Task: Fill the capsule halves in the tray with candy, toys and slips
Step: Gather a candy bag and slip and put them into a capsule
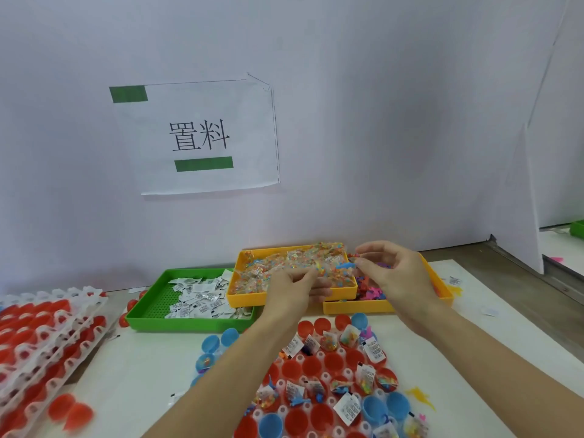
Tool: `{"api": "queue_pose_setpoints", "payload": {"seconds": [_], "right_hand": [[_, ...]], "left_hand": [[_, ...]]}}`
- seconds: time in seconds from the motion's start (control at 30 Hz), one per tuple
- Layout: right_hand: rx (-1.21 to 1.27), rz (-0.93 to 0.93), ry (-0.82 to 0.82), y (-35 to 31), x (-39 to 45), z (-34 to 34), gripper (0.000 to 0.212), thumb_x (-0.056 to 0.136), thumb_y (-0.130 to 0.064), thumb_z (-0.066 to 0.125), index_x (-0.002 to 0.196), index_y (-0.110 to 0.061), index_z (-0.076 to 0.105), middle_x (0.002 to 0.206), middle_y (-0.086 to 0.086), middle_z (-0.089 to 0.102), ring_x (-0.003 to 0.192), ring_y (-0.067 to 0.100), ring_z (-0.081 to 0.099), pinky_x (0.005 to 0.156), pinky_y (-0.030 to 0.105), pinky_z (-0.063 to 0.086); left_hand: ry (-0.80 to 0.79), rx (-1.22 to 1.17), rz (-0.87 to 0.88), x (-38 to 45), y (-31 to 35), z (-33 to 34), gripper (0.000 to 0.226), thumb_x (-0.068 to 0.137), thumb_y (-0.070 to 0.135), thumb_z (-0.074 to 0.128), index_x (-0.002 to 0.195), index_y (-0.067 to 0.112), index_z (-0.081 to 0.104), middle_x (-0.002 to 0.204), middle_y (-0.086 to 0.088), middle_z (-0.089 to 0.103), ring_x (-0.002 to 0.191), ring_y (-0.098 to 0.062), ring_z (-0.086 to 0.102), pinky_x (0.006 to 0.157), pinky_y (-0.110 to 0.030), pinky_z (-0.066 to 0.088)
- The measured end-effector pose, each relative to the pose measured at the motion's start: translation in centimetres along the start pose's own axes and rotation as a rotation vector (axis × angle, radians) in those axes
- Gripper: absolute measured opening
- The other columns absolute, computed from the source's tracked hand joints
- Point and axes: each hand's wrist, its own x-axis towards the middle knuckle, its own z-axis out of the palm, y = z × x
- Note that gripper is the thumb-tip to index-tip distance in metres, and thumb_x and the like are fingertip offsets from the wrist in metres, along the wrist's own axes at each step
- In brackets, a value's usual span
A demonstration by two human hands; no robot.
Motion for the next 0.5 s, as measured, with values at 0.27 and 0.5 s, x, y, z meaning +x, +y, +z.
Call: {"api": "queue_pose_setpoints", "payload": {"seconds": [0.27,0.5], "right_hand": [[-0.01,-0.107,-0.003,-2.1,-3.2,3.5,0.019,0.088,0.003,0.068,0.083,-0.016,0.07,0.079,0.003,0.072,0.065,0.004,0.068,0.061,0.017,0.055],[-0.109,-0.245,0.069,-3.1,-4.8,4.9,0.023,0.086,-0.001,0.071,0.078,-0.022,0.068,0.078,-0.015,0.07,0.074,0.001,0.066,0.063,0.01,0.05]], "left_hand": [[-0.109,-0.159,0.078,-4.0,0.2,-0.6,0.014,0.094,0.006,0.059,0.095,0.012,0.071,0.085,-0.014,0.076,0.079,-0.026,0.074,0.08,-0.039,0.06],[-0.112,-0.23,0.117,-5.3,1.0,-1.7,0.029,0.087,0.014,0.071,0.111,0.0,0.063,0.094,-0.019,0.075,0.092,-0.032,0.073,0.09,-0.052,0.055]]}}
